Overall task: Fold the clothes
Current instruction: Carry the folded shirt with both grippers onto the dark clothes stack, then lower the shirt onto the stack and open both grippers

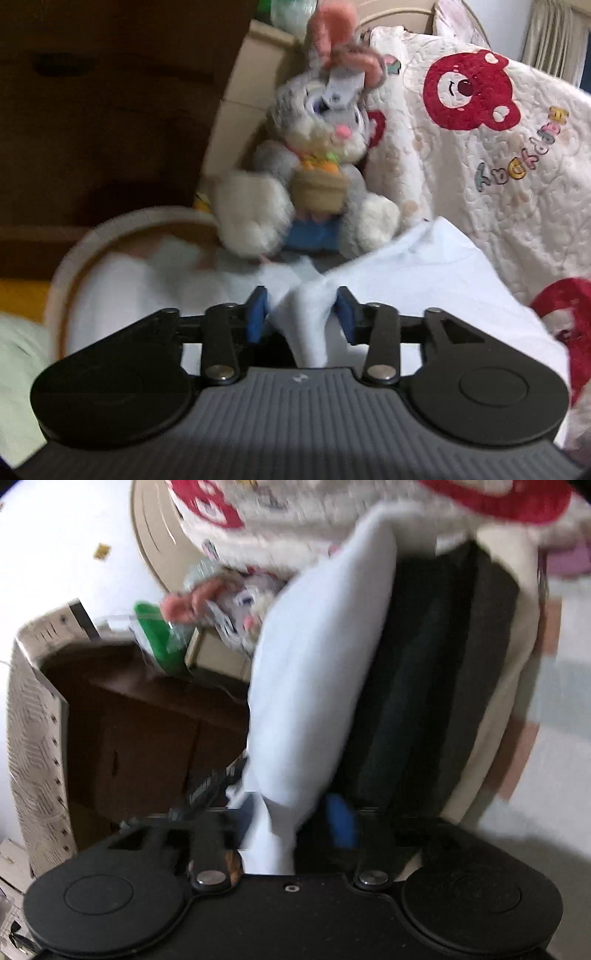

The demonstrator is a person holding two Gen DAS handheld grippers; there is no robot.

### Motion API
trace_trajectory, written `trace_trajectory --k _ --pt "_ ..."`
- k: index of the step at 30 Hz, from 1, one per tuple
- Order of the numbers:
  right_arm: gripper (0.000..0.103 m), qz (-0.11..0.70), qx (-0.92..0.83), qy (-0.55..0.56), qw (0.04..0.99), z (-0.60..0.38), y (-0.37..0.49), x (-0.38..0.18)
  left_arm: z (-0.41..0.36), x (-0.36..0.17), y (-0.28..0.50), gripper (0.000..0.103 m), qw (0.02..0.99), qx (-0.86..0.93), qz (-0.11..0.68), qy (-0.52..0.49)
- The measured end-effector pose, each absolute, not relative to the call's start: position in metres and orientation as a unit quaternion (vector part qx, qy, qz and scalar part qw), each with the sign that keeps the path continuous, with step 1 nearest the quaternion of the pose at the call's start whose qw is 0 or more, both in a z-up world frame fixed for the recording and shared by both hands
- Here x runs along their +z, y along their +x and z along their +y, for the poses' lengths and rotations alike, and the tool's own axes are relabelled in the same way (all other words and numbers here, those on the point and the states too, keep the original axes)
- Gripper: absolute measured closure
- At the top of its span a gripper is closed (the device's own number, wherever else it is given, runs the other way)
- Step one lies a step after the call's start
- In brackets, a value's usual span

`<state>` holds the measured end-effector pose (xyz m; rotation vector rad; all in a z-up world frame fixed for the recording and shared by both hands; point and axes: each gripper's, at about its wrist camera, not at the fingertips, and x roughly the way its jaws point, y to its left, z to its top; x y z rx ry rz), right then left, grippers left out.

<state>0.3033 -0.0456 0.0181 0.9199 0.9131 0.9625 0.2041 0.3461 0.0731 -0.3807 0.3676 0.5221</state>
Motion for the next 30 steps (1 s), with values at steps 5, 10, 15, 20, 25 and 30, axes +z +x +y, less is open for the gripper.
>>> trace_trajectory --k 5,10,15,20,25,30 --pt "0.039 0.362 0.387 0.424 0.735 -0.069 0.317 0.019 0.310 0.112 0.193 0.058 0.956 0.212 0.148 -0.138" --pt "0.039 0.352 0.341 0.413 0.768 -0.071 0.355 0.011 0.263 0.101 0.224 0.058 0.961 0.072 0.225 -0.146" --pt "0.038 0.314 0.330 0.373 0.808 -0.056 0.395 0.014 0.230 0.073 0.246 0.054 0.956 0.051 0.276 -0.083" --pt "0.090 0.255 0.346 0.274 0.860 -0.044 0.422 0.018 0.237 0.072 0.245 0.054 0.953 0.038 0.289 -0.083" --pt "0.090 0.239 0.316 0.171 0.902 -0.030 0.426 0.034 0.242 0.070 0.246 0.054 0.952 0.034 0.290 -0.090" --pt "0.044 0.236 0.195 0.152 0.940 -0.043 0.412 0.041 0.236 0.071 0.247 0.053 0.952 0.046 0.294 -0.069"
